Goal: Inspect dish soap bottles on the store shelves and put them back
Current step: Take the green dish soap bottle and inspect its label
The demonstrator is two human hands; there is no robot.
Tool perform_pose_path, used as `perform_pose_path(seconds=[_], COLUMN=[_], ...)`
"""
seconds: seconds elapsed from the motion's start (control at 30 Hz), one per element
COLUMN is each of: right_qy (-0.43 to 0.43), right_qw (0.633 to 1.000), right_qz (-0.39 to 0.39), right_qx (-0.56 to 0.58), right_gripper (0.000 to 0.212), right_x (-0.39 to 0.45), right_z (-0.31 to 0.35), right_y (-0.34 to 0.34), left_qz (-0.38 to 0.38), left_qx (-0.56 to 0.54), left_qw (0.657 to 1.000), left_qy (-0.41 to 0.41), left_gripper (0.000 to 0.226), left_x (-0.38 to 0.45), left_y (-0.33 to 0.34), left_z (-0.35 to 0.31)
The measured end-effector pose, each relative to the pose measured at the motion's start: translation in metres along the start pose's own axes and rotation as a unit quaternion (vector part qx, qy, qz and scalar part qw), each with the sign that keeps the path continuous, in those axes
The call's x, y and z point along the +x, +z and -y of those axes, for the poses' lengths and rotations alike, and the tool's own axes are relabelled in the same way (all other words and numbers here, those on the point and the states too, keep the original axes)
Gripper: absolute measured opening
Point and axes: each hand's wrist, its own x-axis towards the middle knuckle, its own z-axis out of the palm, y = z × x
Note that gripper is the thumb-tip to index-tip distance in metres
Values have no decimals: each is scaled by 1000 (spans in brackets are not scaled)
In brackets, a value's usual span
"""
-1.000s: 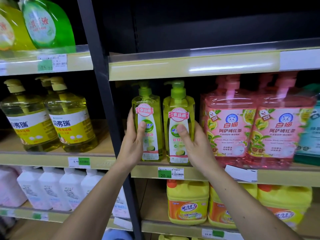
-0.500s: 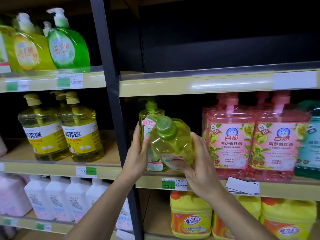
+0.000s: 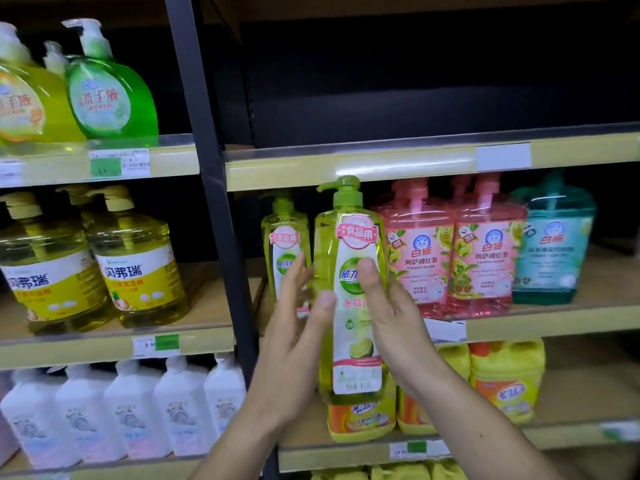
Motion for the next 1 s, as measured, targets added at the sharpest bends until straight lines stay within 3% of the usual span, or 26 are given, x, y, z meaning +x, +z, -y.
perform_pose_path(seconds=[0.1,0.27,0.4,0.53,0.8,1.0], right_qy=[45,107,176,190,251,227], right_qw=[998,993,984,981,931,925], right_qz=[-32,-39,-18,-11,42,81], right_qx=[-12,-9,11,25,261,293], right_gripper=[98,62,52,71,72,67], right_x=[-21,-44,-61,-74,-83,-73], right_z=[6,-2,-8,-18,-31,-32], right_y=[0,-12,-30,-47,-67,-100], left_qz=[53,92,70,50,23,12], left_qx=[41,-63,-191,-283,-271,-201], left_qw=[998,992,970,932,946,969], left_qy=[-10,-54,-133,-223,-179,-144], left_gripper=[87,83,73,49,65,64], left_x=[-7,-24,-41,-47,-56,-55], left_y=[11,30,44,48,87,115], left_z=[-4,6,3,-1,-22,-31])
